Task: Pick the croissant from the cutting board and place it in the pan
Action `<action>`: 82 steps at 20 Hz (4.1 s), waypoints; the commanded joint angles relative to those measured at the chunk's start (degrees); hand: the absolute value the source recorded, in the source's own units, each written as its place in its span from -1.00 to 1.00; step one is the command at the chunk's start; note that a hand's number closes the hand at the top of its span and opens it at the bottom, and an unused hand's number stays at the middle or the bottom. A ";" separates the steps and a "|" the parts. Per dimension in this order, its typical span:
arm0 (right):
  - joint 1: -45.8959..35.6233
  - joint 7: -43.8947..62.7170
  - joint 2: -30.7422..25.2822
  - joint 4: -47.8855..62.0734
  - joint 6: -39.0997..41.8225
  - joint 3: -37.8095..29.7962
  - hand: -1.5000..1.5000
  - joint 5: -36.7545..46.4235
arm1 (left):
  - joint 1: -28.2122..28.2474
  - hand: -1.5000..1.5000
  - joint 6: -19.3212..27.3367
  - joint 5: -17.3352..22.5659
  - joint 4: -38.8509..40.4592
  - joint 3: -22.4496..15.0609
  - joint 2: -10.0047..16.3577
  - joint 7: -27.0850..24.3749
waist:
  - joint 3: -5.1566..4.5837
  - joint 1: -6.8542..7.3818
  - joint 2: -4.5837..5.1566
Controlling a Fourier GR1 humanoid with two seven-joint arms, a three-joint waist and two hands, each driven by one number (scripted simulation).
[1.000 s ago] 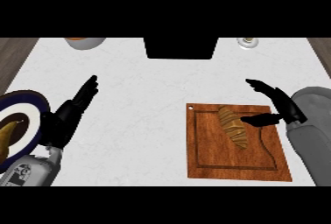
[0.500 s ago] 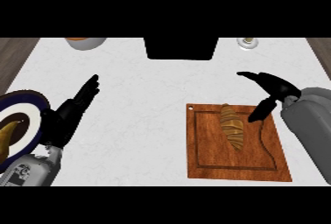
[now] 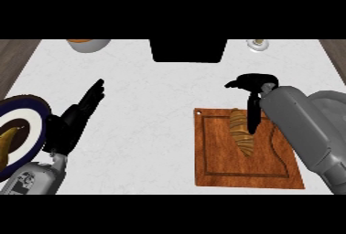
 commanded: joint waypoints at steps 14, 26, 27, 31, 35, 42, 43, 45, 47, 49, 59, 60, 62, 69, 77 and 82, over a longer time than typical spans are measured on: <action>6.44 10.40 2.67 -9.33 6.56 -2.27 -1.00 8.00 | 2.71 0.00 -3.41 -4.78 -5.69 4.01 -2.77 4.13 | 0.09 -0.49 0.00; 13.53 6.09 6.39 -10.60 2.24 -1.67 -1.00 17.61 | 3.11 0.00 -8.79 -6.21 -2.22 9.14 -5.17 1.55 | 0.08 -0.60 0.01; 10.79 5.75 6.42 -7.72 3.46 -4.19 -1.00 17.49 | 4.75 0.00 -6.75 -8.51 -4.14 6.61 -7.85 2.58 | 0.08 -0.50 0.02; 13.10 -1.63 4.78 -8.12 4.79 -0.66 1.00 19.14 | 0.29 0.00 -7.36 -8.69 -1.44 8.99 -7.41 3.36 | 0.09 -0.72 0.06; 14.20 -6.53 4.06 -6.14 4.46 0.36 1.00 20.89 | 4.48 0.00 -7.76 -9.85 -2.21 7.46 -8.80 1.20 | 0.09 -0.55 0.03; 14.44 -5.80 5.78 -8.67 4.98 -2.71 1.00 22.81 | 1.50 0.00 -8.90 -10.08 -2.26 10.05 -9.42 4.90 | 0.08 -0.86 -0.03; 13.83 -4.79 7.30 -10.22 6.18 -2.87 1.00 22.53 | 5.19 0.00 -8.66 -10.83 -5.91 9.50 -9.21 3.46 | 0.07 -0.69 -0.08; 16.29 -7.77 4.92 -12.06 2.43 -2.31 1.00 25.09 | 3.15 0.00 -9.46 -10.81 -0.43 9.99 -10.93 0.13 | 0.07 -0.85 -0.01; 22.94 -5.07 4.01 -24.51 -0.85 -3.06 1.00 23.50 | 3.48 0.00 -10.43 -8.72 -3.09 11.91 -8.52 3.03 | 0.06 -2.03 -0.43; 28.74 -8.01 2.50 -32.66 -7.54 -1.85 1.00 24.15 | 4.88 0.00 -8.86 -10.24 -2.41 11.82 -8.50 2.13 | 0.07 -4.45 -1.17; 45.75 -17.02 -5.59 -66.45 -26.95 -8.41 1.00 24.72 | 9.49 0.00 -6.84 -10.19 -2.61 14.64 -7.84 1.61 | 0.07 -11.01 -3.02; 47.32 -19.25 -7.41 -68.82 -29.09 -11.55 1.00 23.84 | 10.36 0.00 -6.36 -10.22 -3.46 14.59 -8.14 1.98 | 0.21 -10.85 -3.03; 52.61 -18.25 -6.17 -76.41 -31.70 -12.53 1.00 23.56 | 9.61 0.00 -7.64 -8.75 -4.37 15.76 -6.96 2.69 | 0.20 -10.50 -2.75; 76.68 -24.35 -5.41 -91.36 -39.28 -24.73 1.00 17.58 | 9.46 0.00 -9.68 -9.04 -6.56 13.38 -7.41 1.65 | 0.21 -5.89 -0.94; 77.33 -34.50 0.27 -79.40 -42.05 -38.71 1.00 0.11 | 4.51 0.00 -9.21 -11.13 -6.15 10.38 -9.90 4.84 | 0.15 -1.96 -0.12; 71.62 -43.65 -0.91 -64.89 -42.43 -44.28 1.00 0.84 | 9.23 0.00 -10.41 -12.09 -7.09 9.61 -10.94 1.62 | 0.12 -0.92 -0.05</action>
